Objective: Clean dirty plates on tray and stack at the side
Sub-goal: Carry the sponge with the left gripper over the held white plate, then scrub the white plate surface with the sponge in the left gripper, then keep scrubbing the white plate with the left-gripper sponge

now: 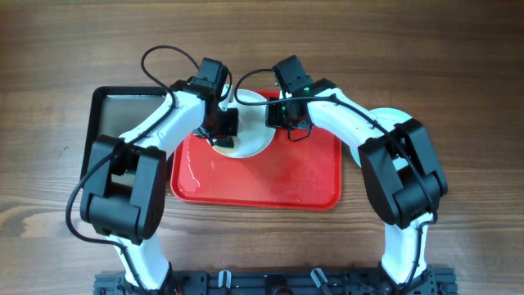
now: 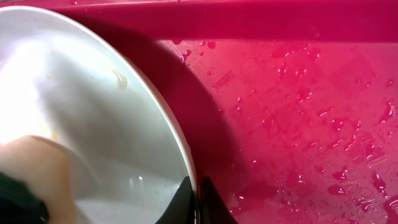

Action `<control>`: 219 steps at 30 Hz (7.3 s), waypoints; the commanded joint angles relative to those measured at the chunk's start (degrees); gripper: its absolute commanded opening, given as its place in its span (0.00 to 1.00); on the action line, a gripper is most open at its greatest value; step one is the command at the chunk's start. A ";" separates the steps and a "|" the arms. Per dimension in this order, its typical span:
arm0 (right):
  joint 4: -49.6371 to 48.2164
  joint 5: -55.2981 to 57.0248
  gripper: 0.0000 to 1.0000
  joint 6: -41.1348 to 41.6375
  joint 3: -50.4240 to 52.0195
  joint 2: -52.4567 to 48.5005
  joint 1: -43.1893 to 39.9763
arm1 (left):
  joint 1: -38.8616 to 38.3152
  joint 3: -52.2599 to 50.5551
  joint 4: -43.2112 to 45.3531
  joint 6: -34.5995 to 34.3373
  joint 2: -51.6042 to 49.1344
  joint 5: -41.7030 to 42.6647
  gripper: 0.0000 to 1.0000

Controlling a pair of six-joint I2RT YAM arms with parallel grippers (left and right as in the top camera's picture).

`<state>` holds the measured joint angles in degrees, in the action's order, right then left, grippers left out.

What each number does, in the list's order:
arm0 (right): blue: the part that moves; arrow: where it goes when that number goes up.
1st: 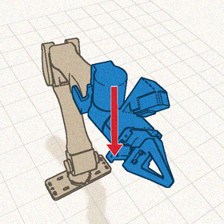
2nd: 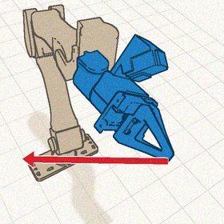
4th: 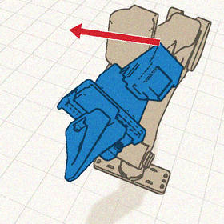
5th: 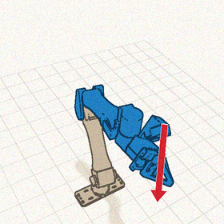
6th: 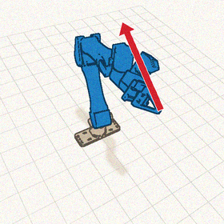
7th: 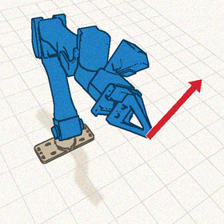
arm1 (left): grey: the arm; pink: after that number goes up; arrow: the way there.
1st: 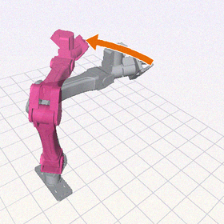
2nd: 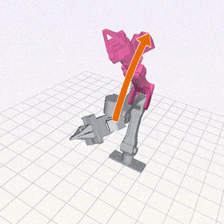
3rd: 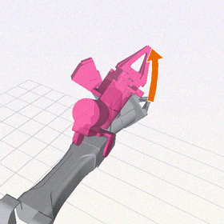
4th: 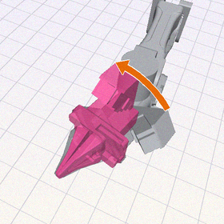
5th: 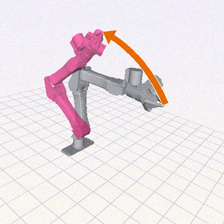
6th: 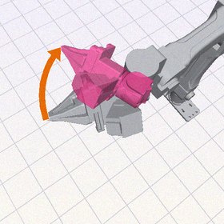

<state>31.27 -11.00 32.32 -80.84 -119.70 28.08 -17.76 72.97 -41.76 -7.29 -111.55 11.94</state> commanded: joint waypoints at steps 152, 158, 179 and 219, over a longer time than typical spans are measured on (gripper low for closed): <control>2.84 -19.93 0.04 -3.82 0.70 -5.88 -3.39 | 1.86 -0.55 -6.10 2.93 -2.58 3.06 0.04; 2.82 -19.93 0.04 -3.85 0.70 -5.88 -3.39 | 1.86 -0.55 -5.38 13.31 -2.58 29.35 0.04; 2.69 -19.93 0.04 -4.04 0.70 -5.88 -3.41 | 1.86 -0.55 -4.04 -16.02 -2.58 -33.20 0.04; 2.82 -20.59 0.04 -4.74 0.70 -5.88 -3.39 | 1.05 -0.55 -8.66 -20.15 -2.58 -34.86 0.04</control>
<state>33.32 -34.09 27.53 -80.84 -123.55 25.69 -18.31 74.11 -47.24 -24.16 -112.60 -16.36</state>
